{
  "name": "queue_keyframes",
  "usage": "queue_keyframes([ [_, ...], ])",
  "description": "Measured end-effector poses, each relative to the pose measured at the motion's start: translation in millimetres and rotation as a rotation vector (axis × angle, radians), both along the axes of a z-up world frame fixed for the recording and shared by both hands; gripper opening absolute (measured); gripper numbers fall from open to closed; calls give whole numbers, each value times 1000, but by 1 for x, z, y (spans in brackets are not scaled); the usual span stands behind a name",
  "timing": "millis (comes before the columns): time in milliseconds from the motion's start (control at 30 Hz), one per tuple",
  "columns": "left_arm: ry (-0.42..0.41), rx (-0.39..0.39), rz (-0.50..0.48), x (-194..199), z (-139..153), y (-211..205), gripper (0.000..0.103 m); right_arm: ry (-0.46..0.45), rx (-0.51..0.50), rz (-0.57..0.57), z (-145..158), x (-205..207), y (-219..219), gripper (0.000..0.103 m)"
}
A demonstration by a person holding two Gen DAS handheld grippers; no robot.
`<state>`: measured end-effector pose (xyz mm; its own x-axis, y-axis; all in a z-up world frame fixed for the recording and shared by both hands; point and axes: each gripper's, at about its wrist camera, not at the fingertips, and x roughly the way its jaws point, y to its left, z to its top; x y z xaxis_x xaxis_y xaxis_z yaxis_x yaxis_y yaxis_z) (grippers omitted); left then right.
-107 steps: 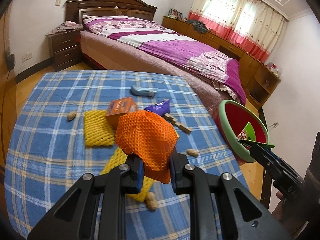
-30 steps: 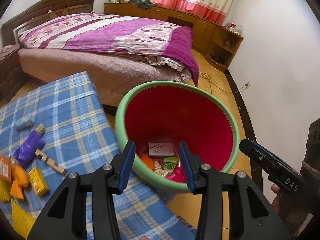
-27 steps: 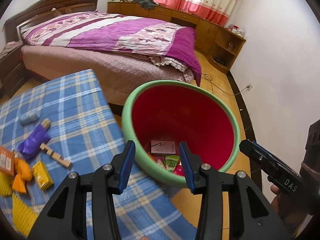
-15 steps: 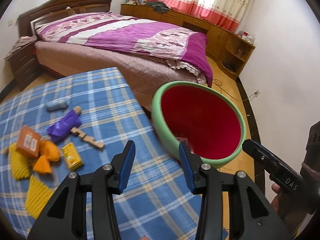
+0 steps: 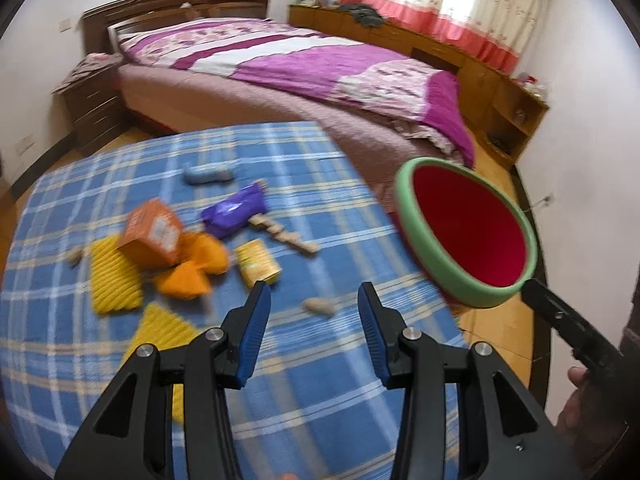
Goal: Collect trash
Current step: 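Move both tools back over the table toward the yellow foam nets, then grasp the yellow foam net with the left gripper while the right gripper approaches the yellow soap box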
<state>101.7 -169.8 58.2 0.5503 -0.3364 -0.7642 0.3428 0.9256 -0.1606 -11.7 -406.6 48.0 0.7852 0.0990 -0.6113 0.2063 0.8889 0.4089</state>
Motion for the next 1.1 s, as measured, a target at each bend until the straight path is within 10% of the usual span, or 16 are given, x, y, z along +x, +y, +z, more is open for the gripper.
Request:
queue_keyframes([
  [600, 104, 88, 132, 6, -51, 67, 74, 44, -11, 71, -11, 5, 49, 64],
  [1100, 79, 178, 167, 13, -72, 82, 75, 83, -2, 105, -17, 15, 65, 65],
])
